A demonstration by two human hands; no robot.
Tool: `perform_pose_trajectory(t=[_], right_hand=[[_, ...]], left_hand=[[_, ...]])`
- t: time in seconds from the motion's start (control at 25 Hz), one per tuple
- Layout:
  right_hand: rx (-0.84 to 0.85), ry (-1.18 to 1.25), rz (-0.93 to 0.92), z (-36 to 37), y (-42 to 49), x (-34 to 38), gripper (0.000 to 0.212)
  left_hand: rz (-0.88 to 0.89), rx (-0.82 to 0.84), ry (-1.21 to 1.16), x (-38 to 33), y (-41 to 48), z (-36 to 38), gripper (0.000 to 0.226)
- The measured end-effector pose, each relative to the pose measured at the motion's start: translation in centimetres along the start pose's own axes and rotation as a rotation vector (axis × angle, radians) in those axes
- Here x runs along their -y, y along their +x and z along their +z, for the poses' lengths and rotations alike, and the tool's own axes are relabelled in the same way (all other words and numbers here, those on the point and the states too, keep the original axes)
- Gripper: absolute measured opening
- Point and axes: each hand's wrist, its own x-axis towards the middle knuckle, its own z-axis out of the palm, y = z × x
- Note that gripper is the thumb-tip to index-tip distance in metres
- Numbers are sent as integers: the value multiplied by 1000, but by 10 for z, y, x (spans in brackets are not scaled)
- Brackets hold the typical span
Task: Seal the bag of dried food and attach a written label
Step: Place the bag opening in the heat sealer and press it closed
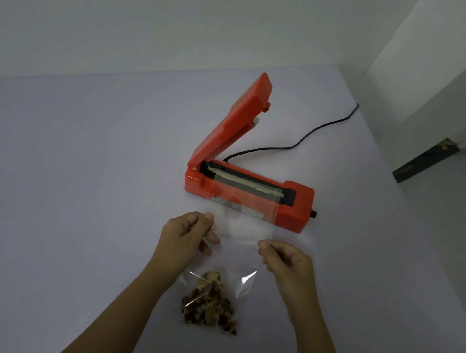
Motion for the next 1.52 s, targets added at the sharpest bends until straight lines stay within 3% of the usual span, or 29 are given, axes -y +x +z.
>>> perform_pose_trajectory(t=[0.28,0.4,0.48,0.56,0.68,0.8,0.88,1.0,1.32,1.52], right_hand=[[13,-9,-10,0,-1,-1,9],[-105,-220,-105,-2,-2,5,11],[-347,-382,-323,-10,6,27,21],[-468,-379,-642,-17,18,68,22],[-335,-400,-1047,-16,33,141,26],[-51,-644,-1260,0,43,188,38],[93,-819,-1267,7,46,197,42],[160,-918,-1246,8,47,192,43],[48,-929,-1242,-9,52,177,18],[24,-1038,-1034,-27,54,126,41]], left_hand=[[9,7,15,-3,3,-2,33],[2,17,10,-3,3,-3,33],[-3,23,1,-3,2,-3,35],[-2,29,1,-3,1,-4,37],[-10,43,-6,-3,0,-3,38],[-16,41,-8,-2,2,-5,39],[-7,42,2,-2,3,-6,39],[8,55,8,-2,5,-6,40],[3,64,10,0,6,-5,39],[12,48,27,-1,5,-6,40]])
